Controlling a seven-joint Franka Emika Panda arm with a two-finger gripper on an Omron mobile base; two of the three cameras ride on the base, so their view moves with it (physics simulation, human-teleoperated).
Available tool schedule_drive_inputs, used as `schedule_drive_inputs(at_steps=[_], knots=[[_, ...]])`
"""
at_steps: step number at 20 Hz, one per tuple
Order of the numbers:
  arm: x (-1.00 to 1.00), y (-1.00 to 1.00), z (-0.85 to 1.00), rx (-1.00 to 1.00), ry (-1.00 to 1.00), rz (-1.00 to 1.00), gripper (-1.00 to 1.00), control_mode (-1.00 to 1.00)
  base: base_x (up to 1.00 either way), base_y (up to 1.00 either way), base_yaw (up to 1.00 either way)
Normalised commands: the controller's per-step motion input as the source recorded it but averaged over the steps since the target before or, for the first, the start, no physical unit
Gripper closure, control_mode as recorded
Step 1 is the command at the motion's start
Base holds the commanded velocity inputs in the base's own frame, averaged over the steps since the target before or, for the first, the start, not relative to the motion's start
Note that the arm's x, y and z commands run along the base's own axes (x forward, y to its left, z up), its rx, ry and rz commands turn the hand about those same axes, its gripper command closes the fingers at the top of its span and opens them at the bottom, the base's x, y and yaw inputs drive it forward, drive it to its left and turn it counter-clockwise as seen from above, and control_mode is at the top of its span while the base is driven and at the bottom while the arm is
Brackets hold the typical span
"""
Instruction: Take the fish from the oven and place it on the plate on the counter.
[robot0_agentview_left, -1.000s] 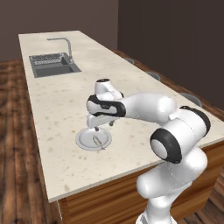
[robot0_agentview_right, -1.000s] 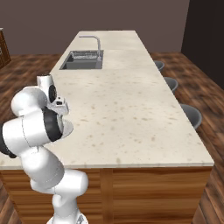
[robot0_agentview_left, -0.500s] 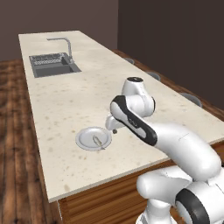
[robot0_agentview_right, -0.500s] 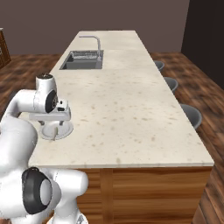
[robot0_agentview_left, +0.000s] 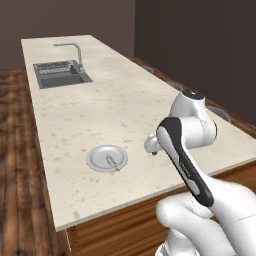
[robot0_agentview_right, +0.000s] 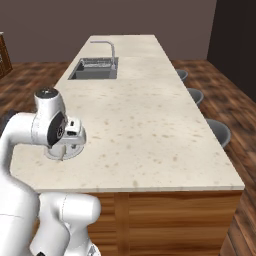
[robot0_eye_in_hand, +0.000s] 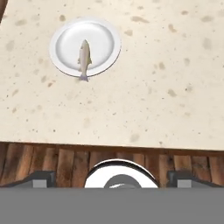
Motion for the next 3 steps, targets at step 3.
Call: schedule_drive_inputs(at_steps=[3], knots=[[-0.65,-0.84,0.39,0.07,-0.03,-0.03,-1.00,-1.00,0.00,0.00,0.00]])
